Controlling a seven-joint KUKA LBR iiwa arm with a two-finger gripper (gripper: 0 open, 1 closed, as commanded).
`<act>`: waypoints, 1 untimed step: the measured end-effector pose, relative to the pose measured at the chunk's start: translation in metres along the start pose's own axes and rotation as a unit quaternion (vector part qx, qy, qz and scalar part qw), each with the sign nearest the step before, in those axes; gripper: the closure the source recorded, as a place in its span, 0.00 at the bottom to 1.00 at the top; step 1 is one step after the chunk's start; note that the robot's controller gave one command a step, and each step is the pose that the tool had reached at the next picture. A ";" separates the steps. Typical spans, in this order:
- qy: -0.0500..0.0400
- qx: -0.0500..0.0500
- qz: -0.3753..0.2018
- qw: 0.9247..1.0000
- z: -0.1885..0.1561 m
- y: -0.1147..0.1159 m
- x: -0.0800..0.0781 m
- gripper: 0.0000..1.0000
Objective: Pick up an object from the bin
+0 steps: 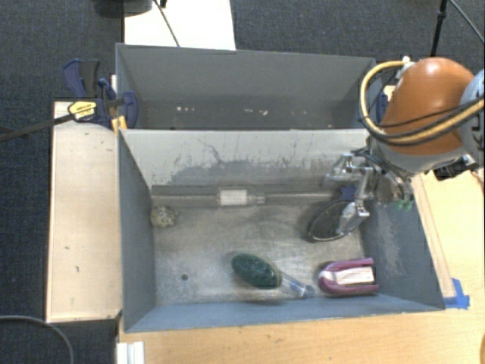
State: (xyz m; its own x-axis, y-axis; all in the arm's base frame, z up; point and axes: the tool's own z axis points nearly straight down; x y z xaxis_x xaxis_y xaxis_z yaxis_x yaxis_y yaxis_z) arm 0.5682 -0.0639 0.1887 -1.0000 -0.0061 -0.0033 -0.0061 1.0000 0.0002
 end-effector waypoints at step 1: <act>0.000 0.000 0.068 0.998 0.118 -0.008 0.000 0.00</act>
Offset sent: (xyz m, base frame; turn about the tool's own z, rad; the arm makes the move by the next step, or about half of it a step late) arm 0.0001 -0.0077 -0.1156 0.1346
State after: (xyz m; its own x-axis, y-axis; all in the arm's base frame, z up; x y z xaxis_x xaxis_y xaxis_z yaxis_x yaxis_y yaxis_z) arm 0.5688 -0.0717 0.0709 -0.9916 0.1293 -0.0027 0.1293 0.9916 0.0010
